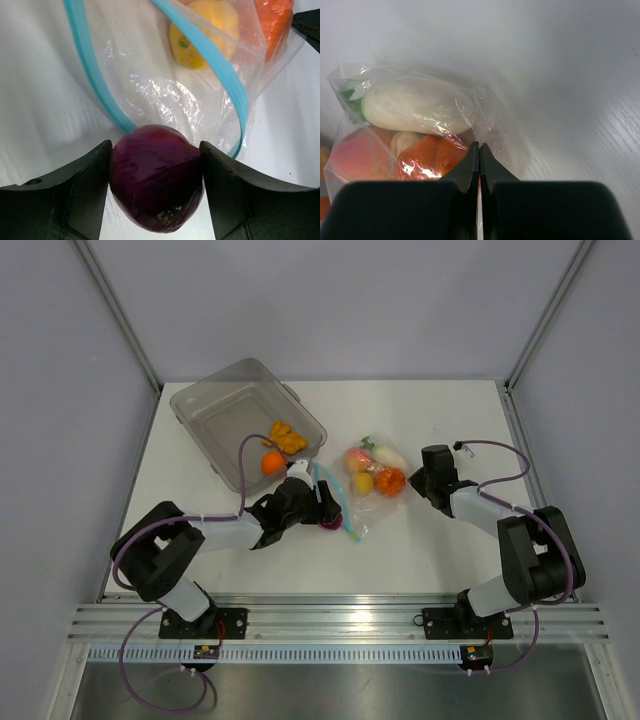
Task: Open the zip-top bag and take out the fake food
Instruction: Pick up the fake fruit from the zipper food storage bag.
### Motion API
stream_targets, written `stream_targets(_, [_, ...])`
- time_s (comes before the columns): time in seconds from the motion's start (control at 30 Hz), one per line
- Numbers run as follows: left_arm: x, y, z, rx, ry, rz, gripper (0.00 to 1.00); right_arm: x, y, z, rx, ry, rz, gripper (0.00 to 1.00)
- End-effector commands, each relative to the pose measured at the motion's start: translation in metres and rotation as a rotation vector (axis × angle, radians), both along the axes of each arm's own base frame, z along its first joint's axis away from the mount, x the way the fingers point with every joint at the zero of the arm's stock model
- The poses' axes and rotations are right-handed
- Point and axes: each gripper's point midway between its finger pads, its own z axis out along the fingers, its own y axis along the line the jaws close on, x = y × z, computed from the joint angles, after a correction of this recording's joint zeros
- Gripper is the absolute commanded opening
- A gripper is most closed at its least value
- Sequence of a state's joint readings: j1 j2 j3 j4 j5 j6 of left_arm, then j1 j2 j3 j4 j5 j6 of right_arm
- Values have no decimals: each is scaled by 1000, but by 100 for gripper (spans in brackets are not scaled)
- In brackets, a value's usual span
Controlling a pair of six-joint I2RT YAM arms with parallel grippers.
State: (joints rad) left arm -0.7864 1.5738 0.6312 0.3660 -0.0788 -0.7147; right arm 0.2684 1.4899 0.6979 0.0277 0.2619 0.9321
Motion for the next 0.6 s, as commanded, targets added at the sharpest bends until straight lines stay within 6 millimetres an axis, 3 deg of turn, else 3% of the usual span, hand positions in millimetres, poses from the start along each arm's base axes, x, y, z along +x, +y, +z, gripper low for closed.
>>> stream_targets(0.0, [7,11,23,2,-62,42,60,10,-13,24,-17,-60,-77,0])
stream_targets(0.27, [4,51,46,148,-90,114,59,5,-16,23,-33,-35,-79,0])
stream_targets(0.57, [20,75,95,119,-116,159,60,6,-13,20,-27,-25,-64,0])
